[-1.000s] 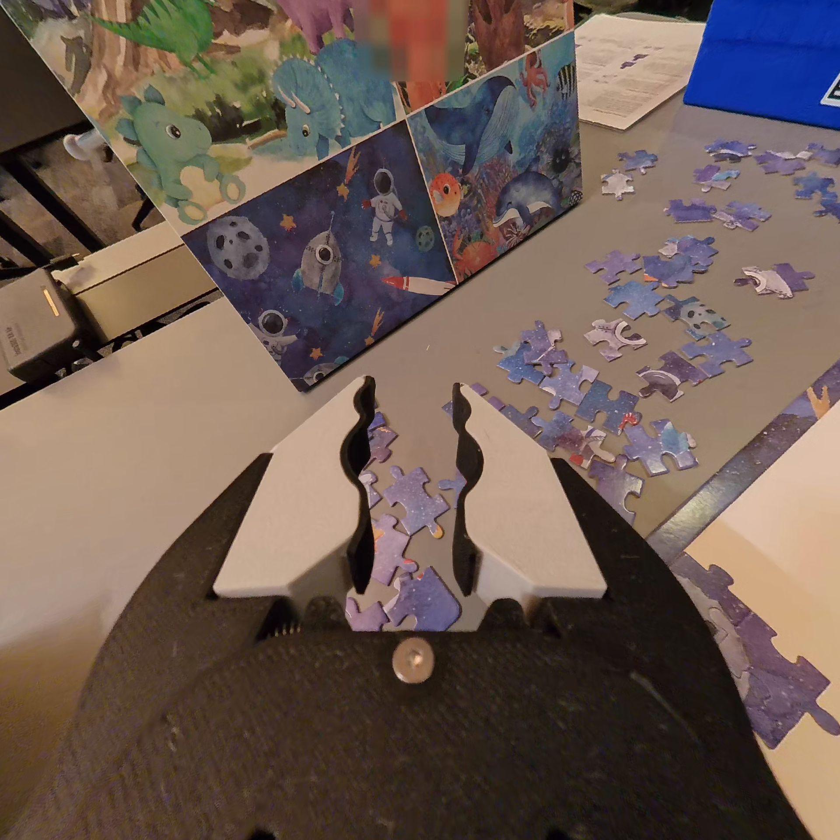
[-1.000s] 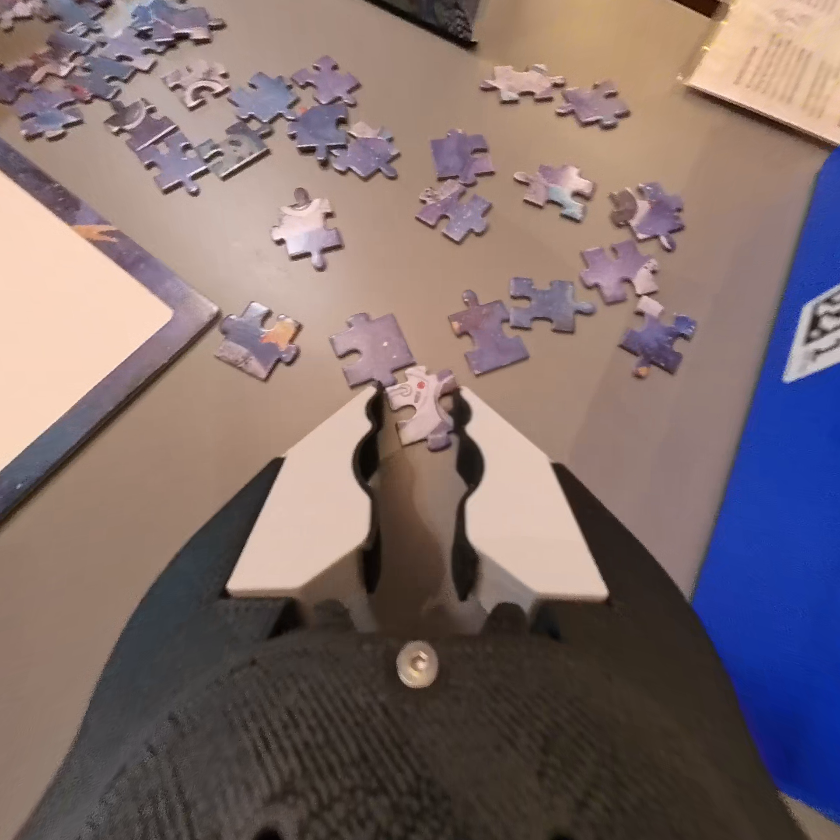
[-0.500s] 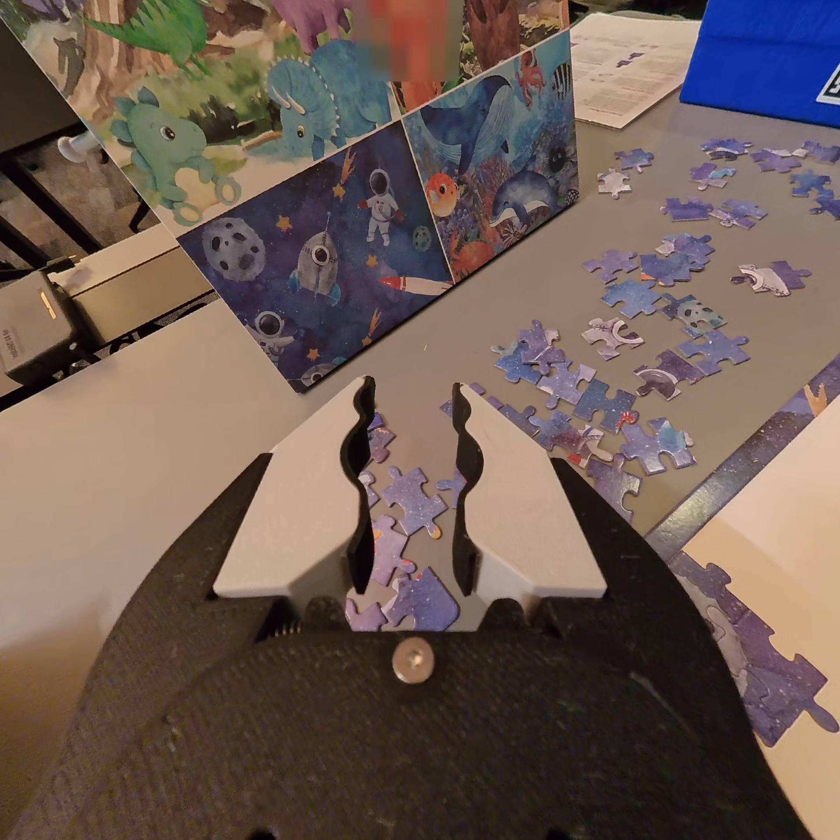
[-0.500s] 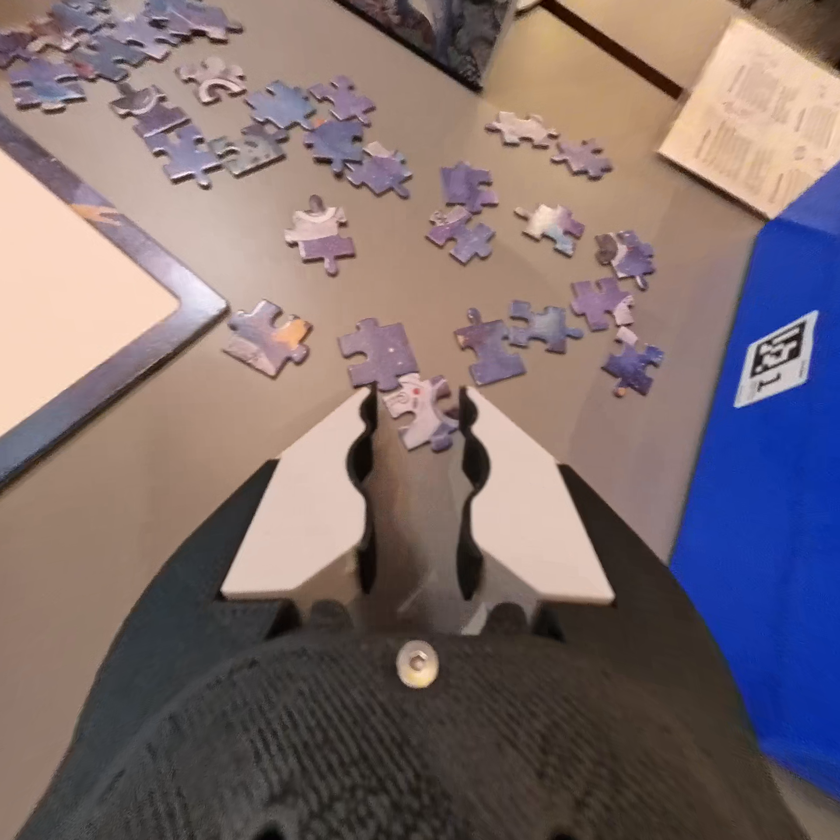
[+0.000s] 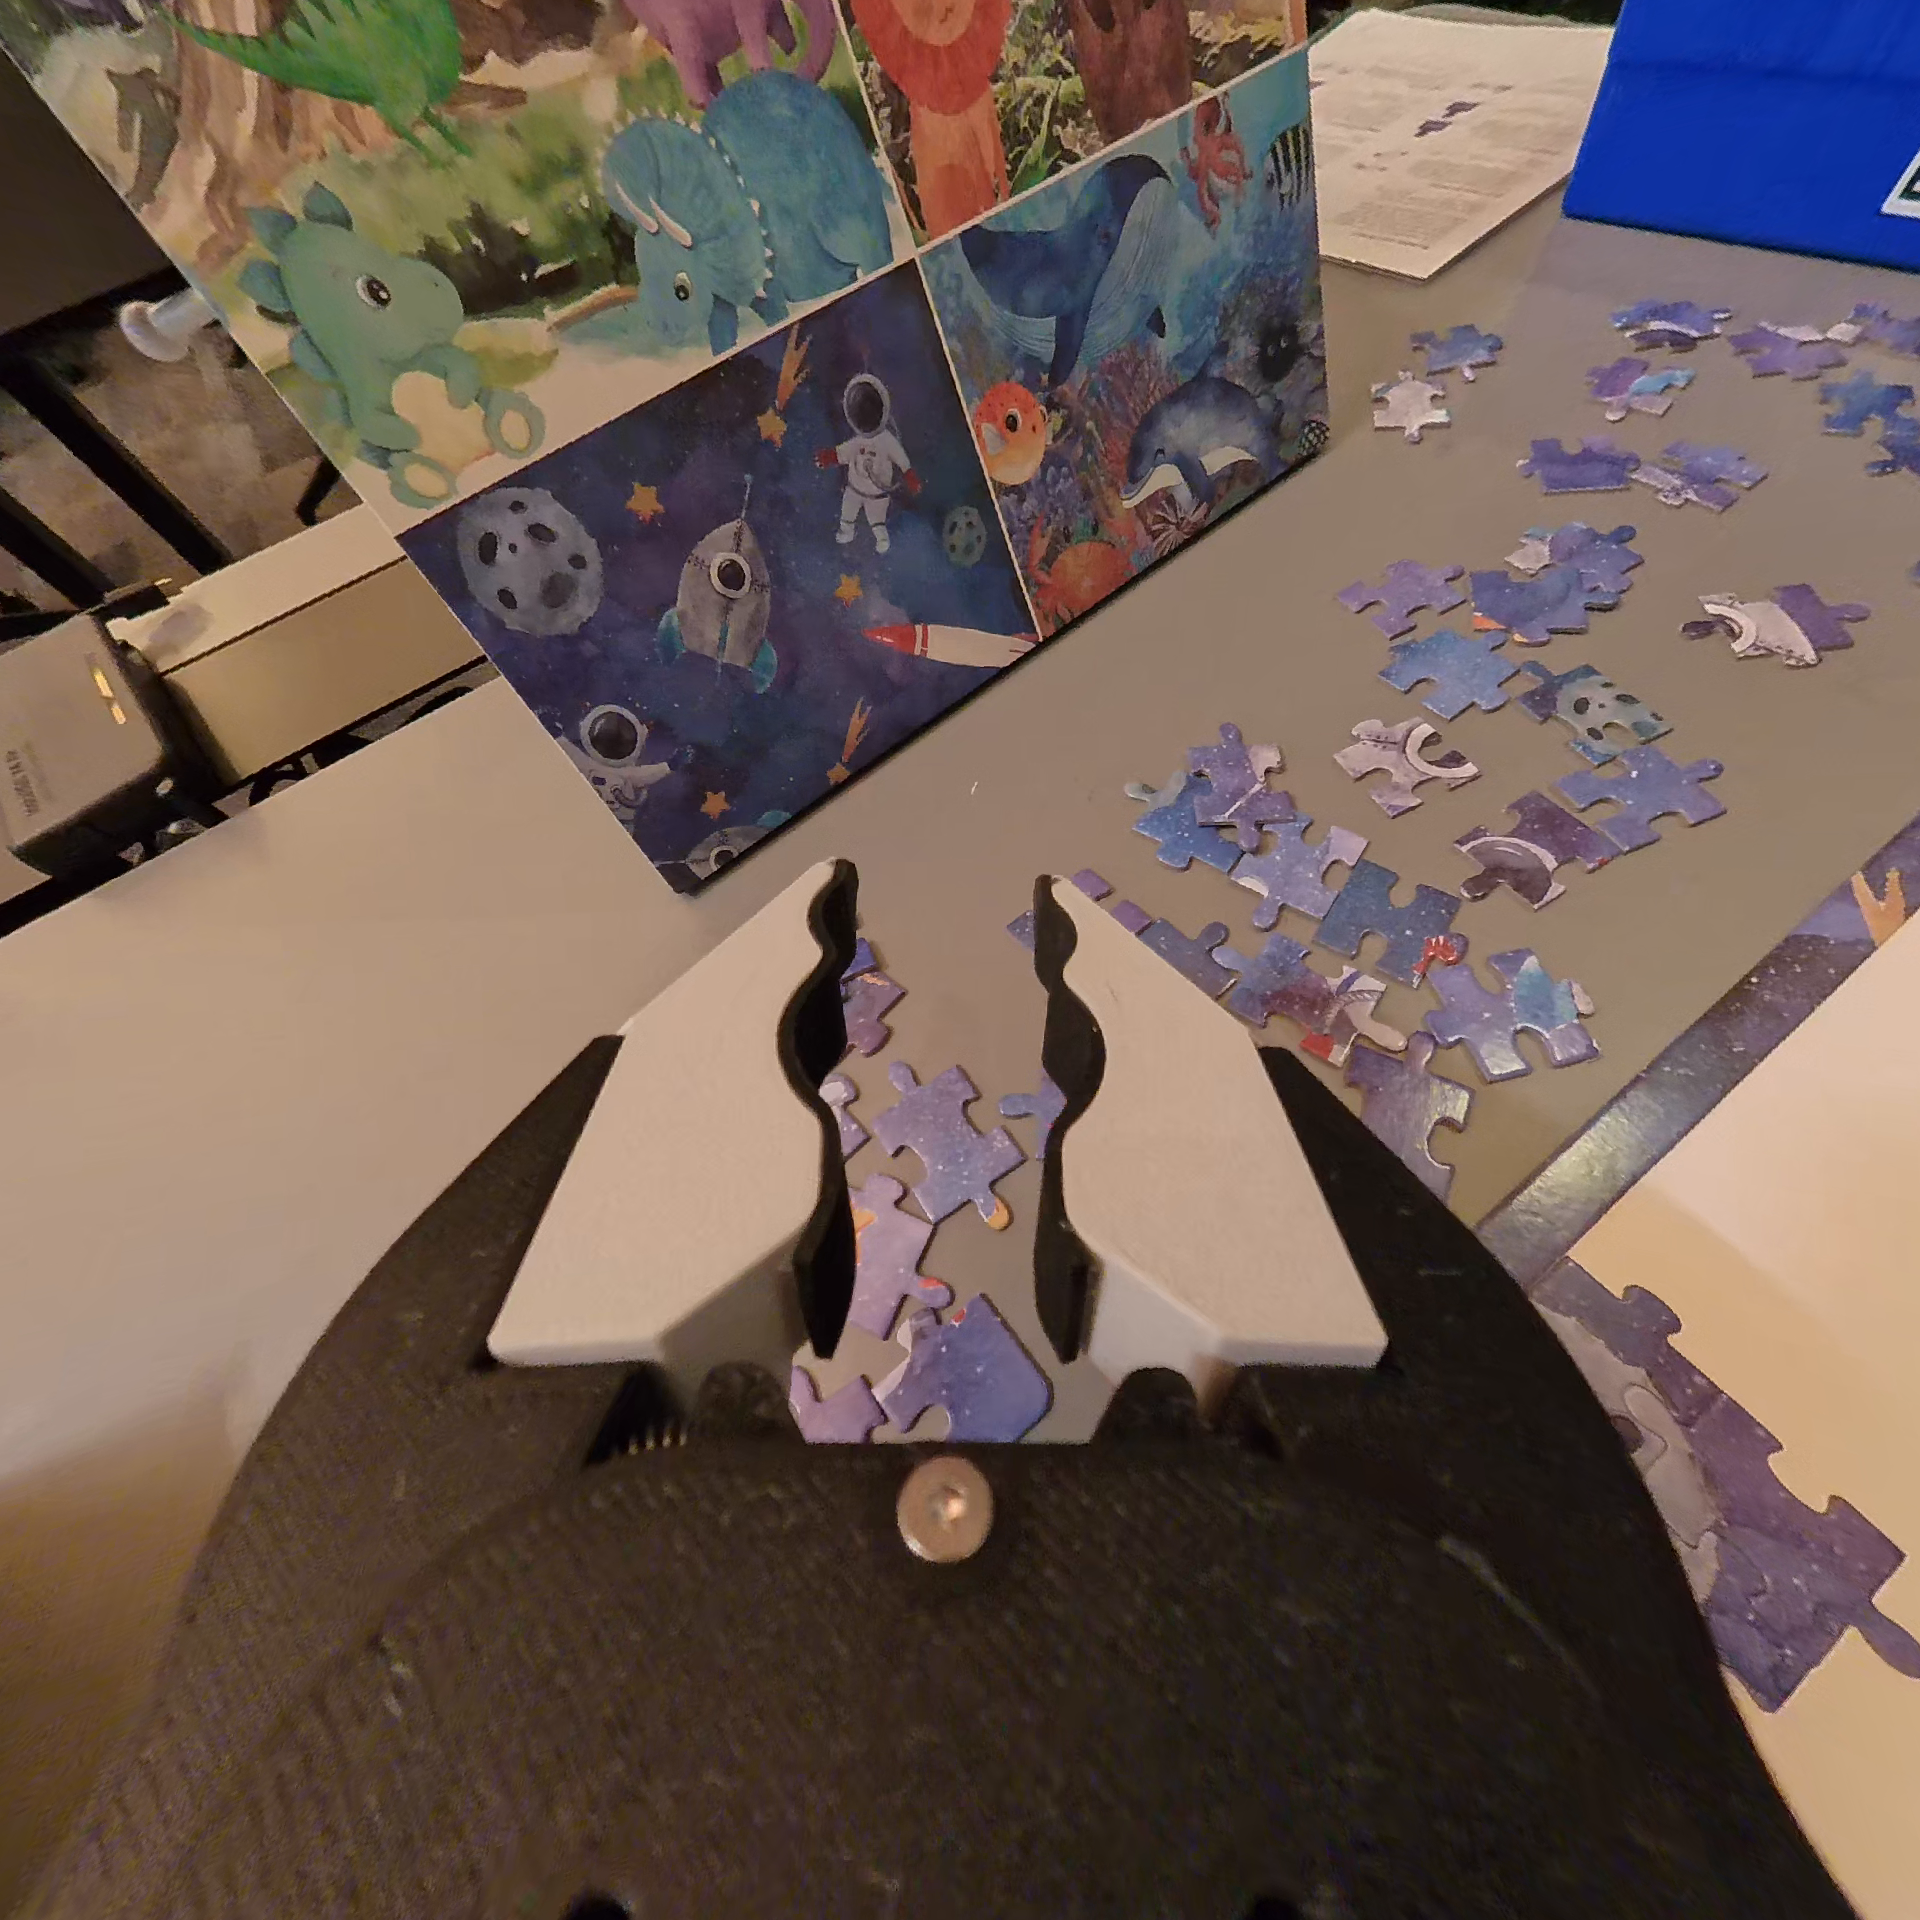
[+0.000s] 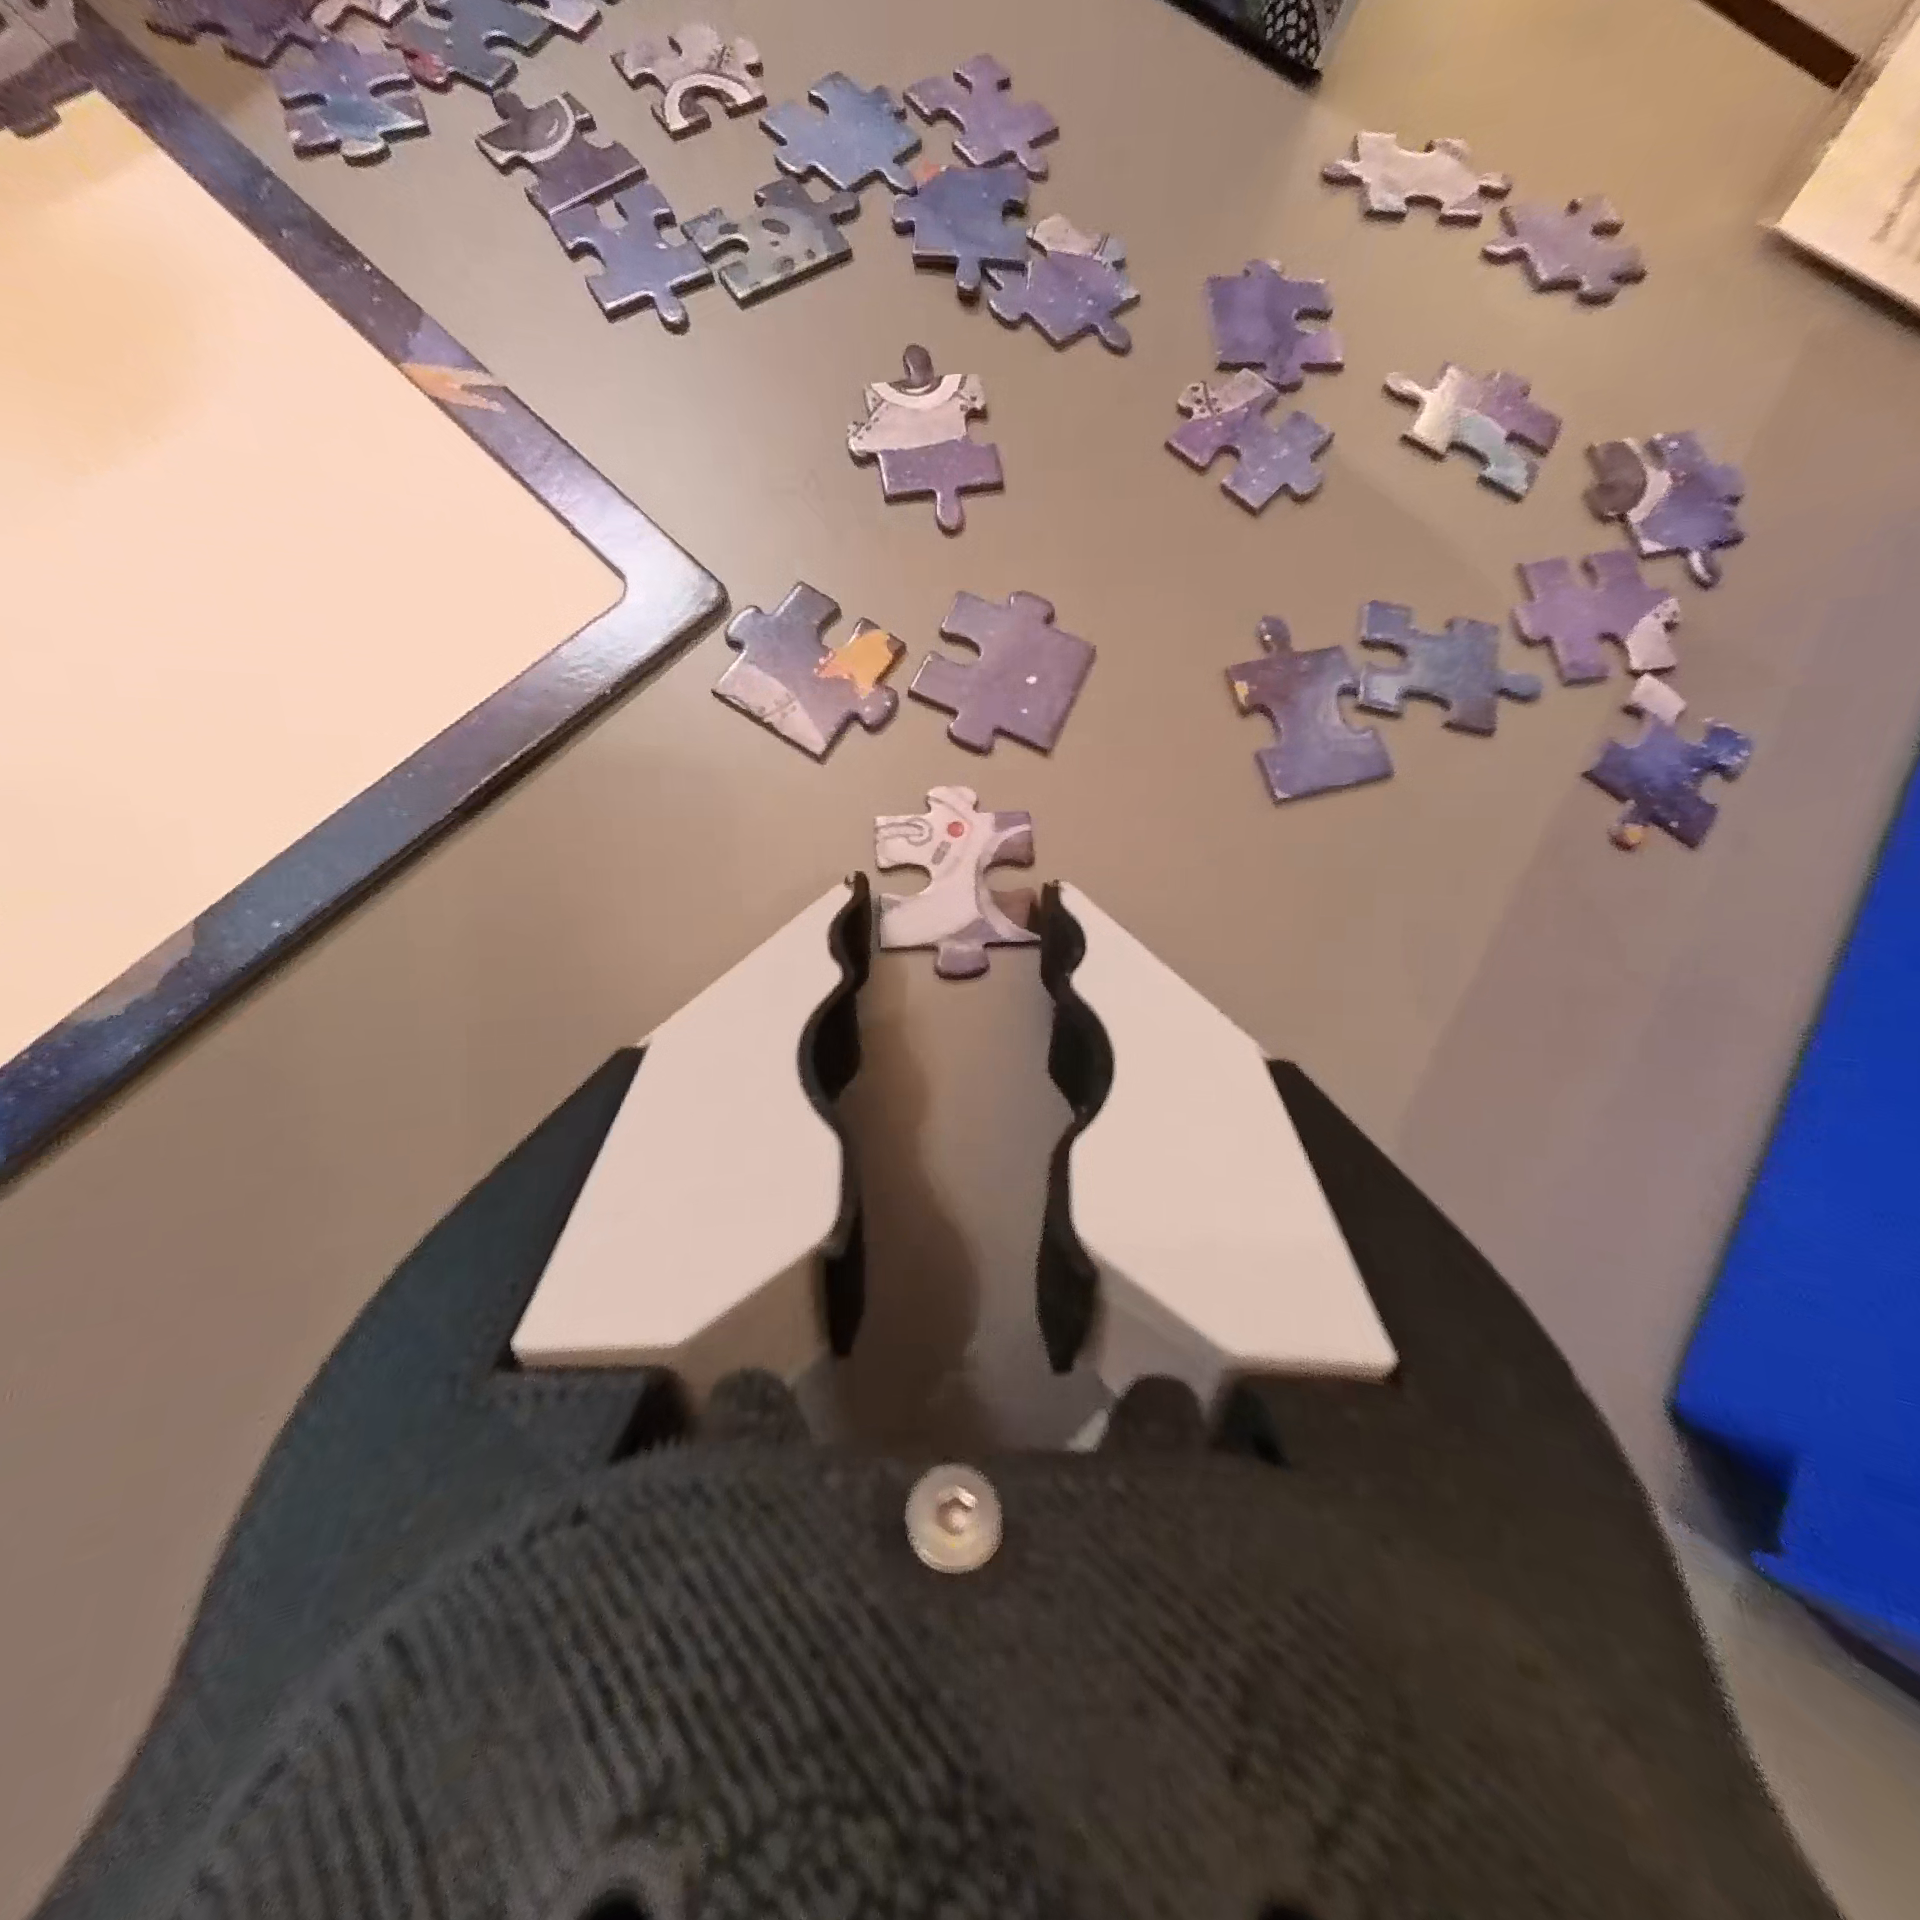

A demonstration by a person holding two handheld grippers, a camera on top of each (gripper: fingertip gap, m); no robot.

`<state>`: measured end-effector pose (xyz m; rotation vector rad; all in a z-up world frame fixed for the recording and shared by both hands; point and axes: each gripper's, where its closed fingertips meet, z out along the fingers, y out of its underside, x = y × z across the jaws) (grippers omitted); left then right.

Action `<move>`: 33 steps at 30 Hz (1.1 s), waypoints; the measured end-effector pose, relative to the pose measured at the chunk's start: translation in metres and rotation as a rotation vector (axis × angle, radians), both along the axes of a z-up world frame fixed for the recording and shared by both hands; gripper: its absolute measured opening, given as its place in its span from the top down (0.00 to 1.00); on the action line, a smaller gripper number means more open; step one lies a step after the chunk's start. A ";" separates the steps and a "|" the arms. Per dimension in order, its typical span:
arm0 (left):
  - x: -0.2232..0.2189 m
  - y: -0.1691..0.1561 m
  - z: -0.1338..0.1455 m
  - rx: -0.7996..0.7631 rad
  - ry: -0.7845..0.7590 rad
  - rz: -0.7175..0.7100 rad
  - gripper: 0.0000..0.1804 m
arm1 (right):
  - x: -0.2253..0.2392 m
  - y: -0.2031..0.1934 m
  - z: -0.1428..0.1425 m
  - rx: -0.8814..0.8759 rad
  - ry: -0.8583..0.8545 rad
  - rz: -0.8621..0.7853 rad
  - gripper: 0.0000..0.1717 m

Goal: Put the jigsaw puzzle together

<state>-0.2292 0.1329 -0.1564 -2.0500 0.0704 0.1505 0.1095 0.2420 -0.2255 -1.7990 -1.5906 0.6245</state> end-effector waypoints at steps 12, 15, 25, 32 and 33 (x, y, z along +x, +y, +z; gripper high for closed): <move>-0.001 0.000 0.001 0.004 -0.004 0.003 0.82 | -0.005 -0.008 0.001 -0.026 0.015 0.035 0.93; -0.001 0.000 0.001 0.004 -0.003 0.002 0.82 | -0.006 -0.003 0.006 -0.033 0.027 0.008 0.89; -0.001 -0.001 0.001 0.004 -0.001 0.004 0.82 | -0.007 -0.003 -0.003 -0.106 -0.243 0.055 0.90; -0.002 -0.002 0.004 0.015 -0.004 0.005 0.82 | -0.007 -0.002 -0.004 -0.126 -0.323 0.058 0.95; -0.002 -0.002 0.004 0.017 -0.004 0.005 0.82 | -0.007 -0.002 -0.004 -0.122 -0.319 0.060 0.95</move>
